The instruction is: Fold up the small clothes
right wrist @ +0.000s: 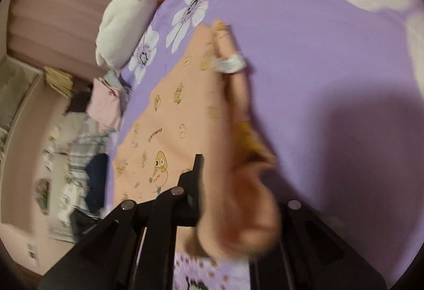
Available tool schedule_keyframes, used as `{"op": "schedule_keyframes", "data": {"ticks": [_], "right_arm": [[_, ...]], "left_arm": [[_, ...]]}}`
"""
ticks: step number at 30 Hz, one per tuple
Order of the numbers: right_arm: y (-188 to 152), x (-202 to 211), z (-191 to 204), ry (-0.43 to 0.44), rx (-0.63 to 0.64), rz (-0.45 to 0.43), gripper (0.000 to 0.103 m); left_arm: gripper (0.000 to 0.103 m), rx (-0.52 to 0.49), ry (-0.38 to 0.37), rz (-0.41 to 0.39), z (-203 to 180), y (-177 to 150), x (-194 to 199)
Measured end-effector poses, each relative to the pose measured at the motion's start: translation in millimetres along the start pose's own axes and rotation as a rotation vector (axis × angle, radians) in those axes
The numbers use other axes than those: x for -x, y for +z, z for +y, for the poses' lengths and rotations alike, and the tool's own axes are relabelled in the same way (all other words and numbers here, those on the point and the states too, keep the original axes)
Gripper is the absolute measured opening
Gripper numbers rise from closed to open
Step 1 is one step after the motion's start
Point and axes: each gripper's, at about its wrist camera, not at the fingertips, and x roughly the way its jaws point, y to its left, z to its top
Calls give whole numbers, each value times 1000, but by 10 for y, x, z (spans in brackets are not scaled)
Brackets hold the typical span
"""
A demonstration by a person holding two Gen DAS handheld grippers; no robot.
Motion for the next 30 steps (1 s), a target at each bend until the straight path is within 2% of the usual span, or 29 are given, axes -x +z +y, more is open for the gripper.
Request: {"op": "schedule_keyframes", "data": {"ticks": [4,7,8,9,10,11,12,13,14,15,16,18,19,22,25,27,28,30], "right_arm": [[27,274,-159,-56,-12,-50,8],[0,492,-180,-196,36,-114,7],[10,604,-183,-274,42,-159,7],[26,729,-203,-330,35,-196,13],[54,819,-229,-332,11,-207,15],[64,903,-263,-299,-20,-214,15],[67,975,-282,-250,-44,-216,15],[71,1059,-296,-188,-64,-212,15],[69,1093,-273,-173,-65,-211,15],[64,1125,-227,-184,-53,-212,15],[58,1133,-199,-200,-40,-213,15],[42,1106,-52,-216,8,-201,15],[44,1063,12,-202,20,-189,15],[60,843,224,-151,67,-137,16],[46,625,392,-169,134,-107,17],[32,476,471,-164,171,-84,24],[32,355,512,-156,190,-55,26],[16,214,542,-127,209,-9,27]], "left_arm": [[7,-5,90,-87,175,-6,373],[9,53,82,-114,311,24,531],[9,73,116,-132,333,41,598],[9,78,150,-161,349,44,667],[9,76,193,-201,325,55,727],[9,71,230,-233,297,75,788],[9,67,235,-238,254,118,811],[9,62,200,-222,220,159,794],[9,57,140,-188,188,210,752],[11,49,78,-129,144,288,663],[15,44,57,-85,110,347,585],[54,28,36,-7,59,465,404],[58,11,40,22,34,523,308],[58,40,40,61,101,632,98],[65,18,-85,98,190,717,-61],[66,50,-142,93,216,744,-71],[67,63,-170,110,206,773,-72],[67,67,-243,198,188,819,-180]]}}
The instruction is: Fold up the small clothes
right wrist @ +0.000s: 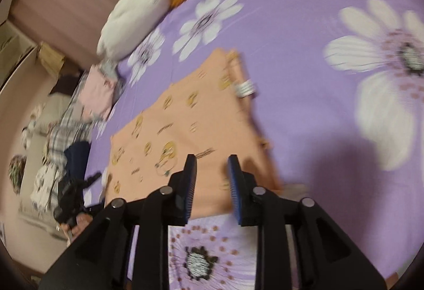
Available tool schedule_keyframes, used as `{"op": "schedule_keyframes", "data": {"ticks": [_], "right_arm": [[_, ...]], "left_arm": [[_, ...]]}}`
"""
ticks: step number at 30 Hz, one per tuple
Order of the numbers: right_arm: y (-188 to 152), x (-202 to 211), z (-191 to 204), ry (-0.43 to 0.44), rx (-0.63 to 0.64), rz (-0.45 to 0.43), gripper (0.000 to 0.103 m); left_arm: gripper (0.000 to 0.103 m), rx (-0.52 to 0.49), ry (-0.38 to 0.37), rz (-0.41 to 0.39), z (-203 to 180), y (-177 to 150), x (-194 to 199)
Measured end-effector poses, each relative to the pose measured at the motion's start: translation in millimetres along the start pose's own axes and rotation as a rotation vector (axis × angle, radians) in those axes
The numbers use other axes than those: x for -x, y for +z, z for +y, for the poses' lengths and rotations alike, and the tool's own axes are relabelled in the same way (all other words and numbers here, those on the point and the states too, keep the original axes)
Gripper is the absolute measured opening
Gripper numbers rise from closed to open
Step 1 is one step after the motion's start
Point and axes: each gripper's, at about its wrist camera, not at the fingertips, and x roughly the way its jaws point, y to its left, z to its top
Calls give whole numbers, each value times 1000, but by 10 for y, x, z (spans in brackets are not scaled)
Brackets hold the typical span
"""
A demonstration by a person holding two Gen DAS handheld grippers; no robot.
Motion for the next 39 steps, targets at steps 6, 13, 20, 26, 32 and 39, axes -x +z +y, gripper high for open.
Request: {"op": "schedule_keyframes", "data": {"ticks": [6,13,20,26,32,39], "right_arm": [[36,-436,331,67,104,60,32],[-92,-827,440,19,215,55,26],[-156,-703,342,191,105,56,25],[-460,-877,573,100,284,148,0],[-360,-949,415,192,128,203,0],[-430,-970,523,167,183,200,0]], "left_arm": [[67,-272,133,110,-381,3,-392],[35,-300,234,19,-425,-20,-457],[27,-309,258,-25,-349,-83,-414],[23,-248,228,-55,-234,-91,-322],[18,-267,308,-73,-410,-230,-328],[18,-272,200,-10,-1041,-337,-493]]}}
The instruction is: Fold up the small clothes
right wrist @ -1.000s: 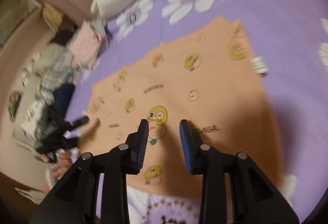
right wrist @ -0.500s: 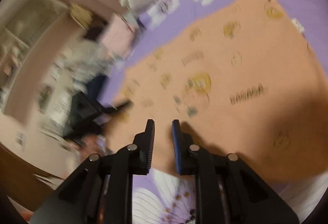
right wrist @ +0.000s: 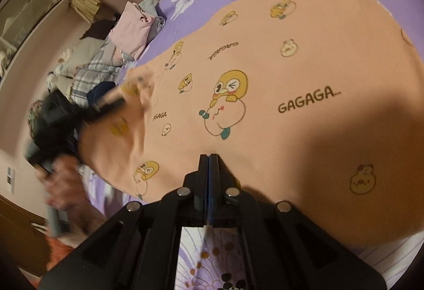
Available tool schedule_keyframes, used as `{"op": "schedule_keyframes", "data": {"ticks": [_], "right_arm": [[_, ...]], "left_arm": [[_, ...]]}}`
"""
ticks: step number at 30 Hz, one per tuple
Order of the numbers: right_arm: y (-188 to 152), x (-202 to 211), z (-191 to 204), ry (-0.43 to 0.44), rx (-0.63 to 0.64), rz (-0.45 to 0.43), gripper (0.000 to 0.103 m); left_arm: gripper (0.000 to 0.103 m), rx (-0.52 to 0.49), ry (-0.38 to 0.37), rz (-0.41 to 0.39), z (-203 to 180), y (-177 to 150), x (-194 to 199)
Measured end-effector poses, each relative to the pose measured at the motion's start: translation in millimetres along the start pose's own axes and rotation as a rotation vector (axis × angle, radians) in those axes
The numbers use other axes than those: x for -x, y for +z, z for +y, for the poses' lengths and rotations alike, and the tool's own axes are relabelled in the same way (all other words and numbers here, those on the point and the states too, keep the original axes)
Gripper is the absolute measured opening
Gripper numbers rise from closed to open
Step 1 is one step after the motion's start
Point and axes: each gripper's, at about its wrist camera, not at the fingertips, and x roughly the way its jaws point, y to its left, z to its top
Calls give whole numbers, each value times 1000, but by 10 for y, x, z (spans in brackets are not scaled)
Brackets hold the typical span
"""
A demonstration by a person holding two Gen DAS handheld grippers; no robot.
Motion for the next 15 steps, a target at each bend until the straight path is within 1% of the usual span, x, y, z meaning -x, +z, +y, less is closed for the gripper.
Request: {"op": "schedule_keyframes", "data": {"ticks": [2,3,6,7,8,9,11,13,14,15], "right_arm": [[-5,15,-2,-7,11,-4,0],[-3,19,-14,-4,8,-4,0],[32,31,-142,54,-65,16,0],[56,32,-189,84,-103,25,0],[71,49,-258,115,-149,37,0],[77,75,-320,139,-191,45,0],[69,141,-361,150,-216,43,0],[58,207,-380,123,-211,44,0],[55,239,-404,120,-223,40,0],[49,296,-460,120,-258,26,0]], "left_arm": [[18,-20,15,14,-179,3,-96],[18,-14,12,21,-256,-13,-165],[18,15,-24,56,-395,-104,-354],[18,11,-35,67,-450,-125,-404],[18,-5,-28,78,-548,-148,-469],[18,-24,-9,83,-634,-163,-511],[18,-87,51,90,-846,-215,-627],[19,-135,125,111,-1018,-264,-788],[23,-141,149,132,-1059,-278,-869],[26,-129,148,168,-1075,-286,-951]]}}
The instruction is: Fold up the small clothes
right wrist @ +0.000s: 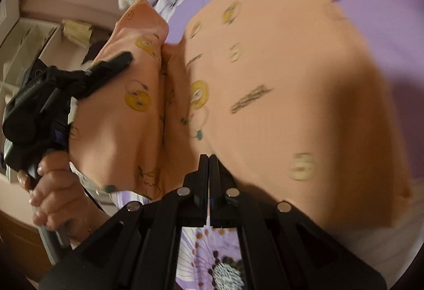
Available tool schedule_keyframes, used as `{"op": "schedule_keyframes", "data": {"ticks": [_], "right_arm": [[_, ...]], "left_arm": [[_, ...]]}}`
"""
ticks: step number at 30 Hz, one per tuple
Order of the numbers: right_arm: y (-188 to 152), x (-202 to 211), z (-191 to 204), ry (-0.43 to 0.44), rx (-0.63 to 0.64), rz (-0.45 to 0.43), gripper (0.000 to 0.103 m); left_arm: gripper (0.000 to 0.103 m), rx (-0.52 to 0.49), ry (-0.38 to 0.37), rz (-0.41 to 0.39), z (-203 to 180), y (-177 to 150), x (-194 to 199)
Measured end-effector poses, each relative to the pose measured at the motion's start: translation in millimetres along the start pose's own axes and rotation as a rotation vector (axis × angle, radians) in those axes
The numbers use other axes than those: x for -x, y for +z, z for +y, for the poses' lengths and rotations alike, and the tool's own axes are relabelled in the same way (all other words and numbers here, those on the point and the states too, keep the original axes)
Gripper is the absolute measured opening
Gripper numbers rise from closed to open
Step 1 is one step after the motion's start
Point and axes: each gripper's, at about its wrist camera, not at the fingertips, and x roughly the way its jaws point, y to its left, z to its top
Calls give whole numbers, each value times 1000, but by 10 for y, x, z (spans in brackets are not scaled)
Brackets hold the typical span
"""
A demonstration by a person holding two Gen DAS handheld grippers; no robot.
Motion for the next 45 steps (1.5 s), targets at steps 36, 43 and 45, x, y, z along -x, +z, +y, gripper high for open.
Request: {"op": "schedule_keyframes", "data": {"ticks": [36,43,45], "right_arm": [[835,-284,312,189,32,84,68],[732,71,40,65,-16,35,67],[728,89,-12,104,-20,29,67]], "left_arm": [[69,-411,-21,-112,491,-1305,245],[69,-276,-168,-127,757,-1173,356],[69,-294,-160,-131,754,-1185,375]]}}
